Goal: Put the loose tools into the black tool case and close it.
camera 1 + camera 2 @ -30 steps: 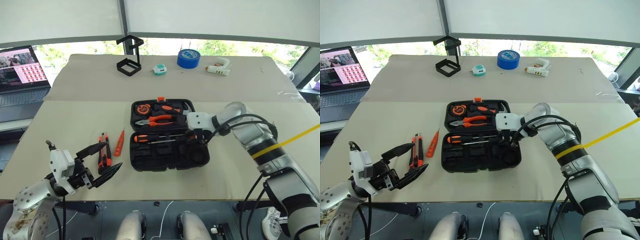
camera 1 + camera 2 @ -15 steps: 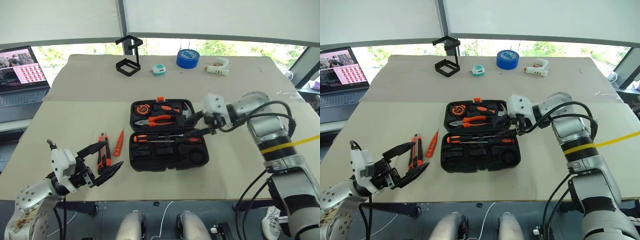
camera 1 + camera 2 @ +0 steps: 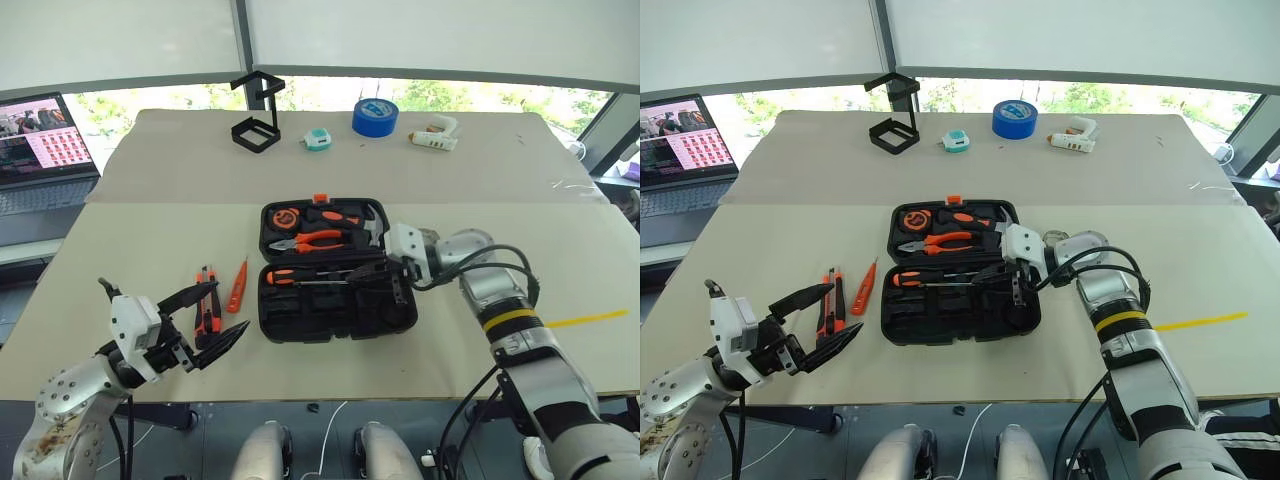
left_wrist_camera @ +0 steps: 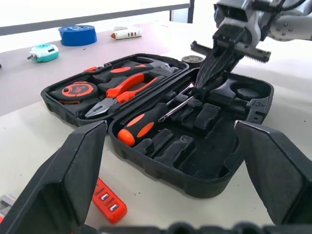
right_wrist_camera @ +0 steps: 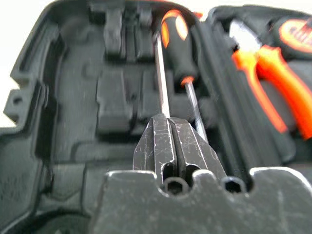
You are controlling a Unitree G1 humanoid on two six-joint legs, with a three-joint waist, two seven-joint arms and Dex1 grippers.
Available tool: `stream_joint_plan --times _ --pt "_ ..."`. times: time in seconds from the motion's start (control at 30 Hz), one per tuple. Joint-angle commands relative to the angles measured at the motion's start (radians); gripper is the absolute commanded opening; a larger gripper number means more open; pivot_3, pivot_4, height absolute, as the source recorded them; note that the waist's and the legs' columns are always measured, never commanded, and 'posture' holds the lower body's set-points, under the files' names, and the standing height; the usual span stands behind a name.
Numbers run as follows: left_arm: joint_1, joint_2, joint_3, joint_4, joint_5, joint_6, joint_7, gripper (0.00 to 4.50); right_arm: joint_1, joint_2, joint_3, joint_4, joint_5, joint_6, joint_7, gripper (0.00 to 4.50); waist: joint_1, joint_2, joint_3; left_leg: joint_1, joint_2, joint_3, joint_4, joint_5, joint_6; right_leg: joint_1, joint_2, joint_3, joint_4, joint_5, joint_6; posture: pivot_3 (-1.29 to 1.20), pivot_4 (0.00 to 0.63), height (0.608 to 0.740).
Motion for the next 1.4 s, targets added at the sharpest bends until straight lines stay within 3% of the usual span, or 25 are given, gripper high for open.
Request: stream_joint_plan --times 0.03,0.37,0.53,0.63,0.77,1.0,1.03,1.2,1.33,1.4 --pt "-0.01 0.021 0.018 -0.057 -0.011 0.025 0.024 4.5 -0.005 0.02 0.016 0.032 -0.029 -0.04 -0.01 0.02 0.0 0.0 0.0 0.001 0.0 0.0 0.0 0.0 0.0 0.001 0.0 0.0 0.0 0.0 0.0 0.0 0.15 0.74" --pt "0.003 0.043 0.008 -0.087 0.017 0.08 0.063 4.5 -0.02 0.069 0.053 0.074 -0.078 0.096 -0.046 0.02 -0.021 0.0 -0.001 0.008 0.002 0.002 -0.004 0.002 -0.003 0.003 0.003 0.004 0.001 0.002 -0.004 0.0 0.15 0.74" --pt "0.081 0.026 0.092 -0.092 -0.034 0.084 0.059 4.5 0.028 0.06 -0.111 -0.108 0.11 0.159 -0.064 0.02 -0.025 0.0 -0.001 0.009 0.003 0.002 -0.007 0.002 -0.005 0.002 0.002 0.004 0.001 0.002 -0.004 0.0 0.15 0.74" --pt "0.189 0.009 0.22 -0.049 -0.063 0.034 0.004 4.5 0.126 -0.046 -0.196 -0.263 0.195 0.192 -0.015 0.72 -0.021 0.0 0.0 0.004 0.002 0.002 -0.007 0.003 -0.005 -0.002 0.001 0.004 0.001 0.002 -0.004 0.0 0.15 0.74" --pt "0.312 -0.045 0.378 0.053 -0.058 -0.021 -0.008 4.5 0.28 -0.157 -0.282 -0.405 0.248 0.194 -0.024 2.11 -0.009 0.0 0.0 0.004 0.001 0.003 -0.007 0.001 -0.003 -0.001 -0.003 0.001 -0.003 0.002 -0.004 0.0 0.15 0.74" --pt "0.422 -0.059 0.516 0.203 -0.012 0.036 0.08 4.5 0.465 -0.214 -0.444 -0.442 0.357 0.055 0.006 4.49 -0.001 -0.001 0.0 0.006 0.003 0.005 -0.007 0.001 -0.003 0.0 -0.001 0.001 -0.003 0.001 -0.006 0.0 0.15 0.74" --pt "0.43 -0.05 0.52 0.2 -0.023 0.064 0.083 4.5 0.475 -0.217 -0.462 -0.445 0.371 0.069 -0.007 4.49 0.0 -0.001 0.0 0.006 0.003 0.006 -0.007 0.001 -0.003 0.0 0.0 0.001 -0.003 0.001 -0.006 0.0 0.15 0.74" --pt "0.36 0.072 0.492 0.041 -0.152 0.349 0.183 4.5 0.494 -0.243 -0.442 -0.547 0.379 0.098 -0.014 4.49 0.009 -0.005 0.002 0.007 0.003 0.008 -0.007 0.001 -0.003 0.0 0.001 0.003 -0.002 0.001 -0.005 0.0 0.15 0.74" --pt "0.043 0.367 0.33 -0.112 -0.518 0.819 0.431 4.5 0.381 -0.273 -0.386 -0.655 0.383 0.219 -0.057 4.49 0.027 -0.007 0.004 0.007 0.004 0.006 -0.007 0.004 -0.005 -0.001 0.001 0.001 0.002 0.002 -0.004 0.0 0.15 0.74" --pt "-0.138 0.428 0.213 -0.099 -0.565 0.936 0.538 4.5 0.329 -0.273 -0.356 -0.649 0.357 0.246 -0.079 4.49 0.023 -0.006 0.004 0.006 0.005 0.006 -0.007 0.005 -0.007 -0.002 0.002 0.003 0.0 0.006 -0.005 0.0 0.15 0.74"
